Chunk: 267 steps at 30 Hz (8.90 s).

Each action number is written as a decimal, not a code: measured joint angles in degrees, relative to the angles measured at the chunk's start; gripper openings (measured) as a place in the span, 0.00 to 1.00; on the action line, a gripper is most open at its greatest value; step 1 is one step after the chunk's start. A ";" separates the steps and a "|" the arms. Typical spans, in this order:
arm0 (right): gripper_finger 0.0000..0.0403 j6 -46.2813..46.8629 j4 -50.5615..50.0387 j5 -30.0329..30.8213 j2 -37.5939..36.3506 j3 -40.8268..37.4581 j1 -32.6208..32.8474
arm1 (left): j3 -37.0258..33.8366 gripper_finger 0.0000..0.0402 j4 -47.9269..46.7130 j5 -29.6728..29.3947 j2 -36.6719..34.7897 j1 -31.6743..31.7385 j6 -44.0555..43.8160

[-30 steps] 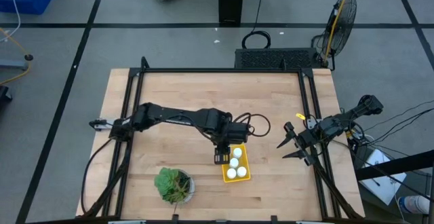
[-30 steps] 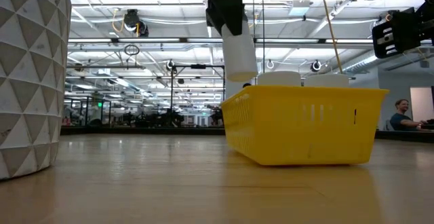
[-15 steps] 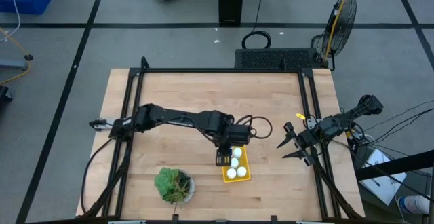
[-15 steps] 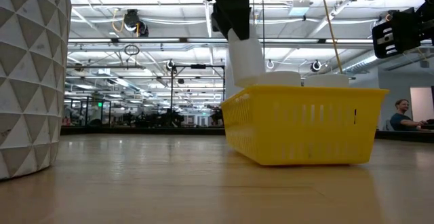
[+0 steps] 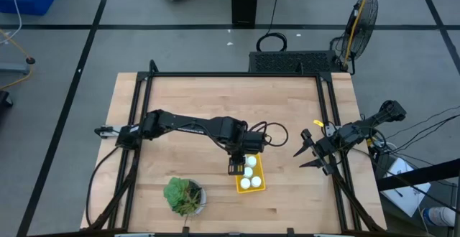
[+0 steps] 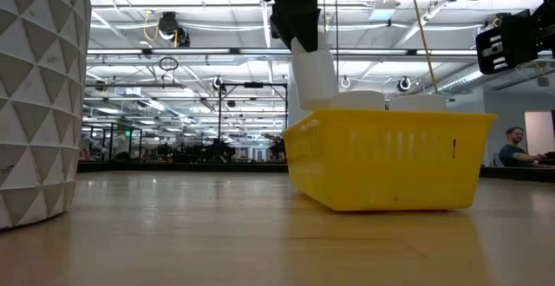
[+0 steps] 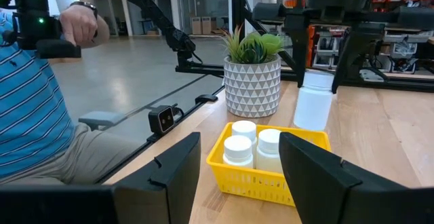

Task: Pick and place pill bottles into a basket
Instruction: Put the white pill bottle into the yellow bin, then return to Home Position

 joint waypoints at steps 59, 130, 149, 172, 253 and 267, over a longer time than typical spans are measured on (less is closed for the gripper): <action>0.48 0.00 0.00 0.00 -0.03 0.00 -0.02 | -12.83 0.42 12.98 2.00 2.03 -0.33 0.79; 0.48 0.00 0.02 0.00 0.15 -0.01 0.00 | -102.48 0.47 48.20 -9.27 -85.57 -12.70 -10.41; 0.48 0.00 0.02 0.00 0.15 -0.01 0.00 | -122.64 0.50 64.24 -4.74 -94.39 -19.50 -3.60; 0.48 0.00 0.04 -0.02 0.15 0.00 -0.02 | -126.25 0.53 67.37 -10.57 -125.61 -23.56 -1.53; 0.48 0.00 0.02 -0.01 0.13 0.00 0.00 | -126.29 0.53 67.35 -12.38 -129.07 -23.54 -0.26; 0.48 0.00 0.02 0.00 0.13 0.00 -0.02 | -126.29 0.53 67.35 -12.36 -129.07 -23.54 -0.30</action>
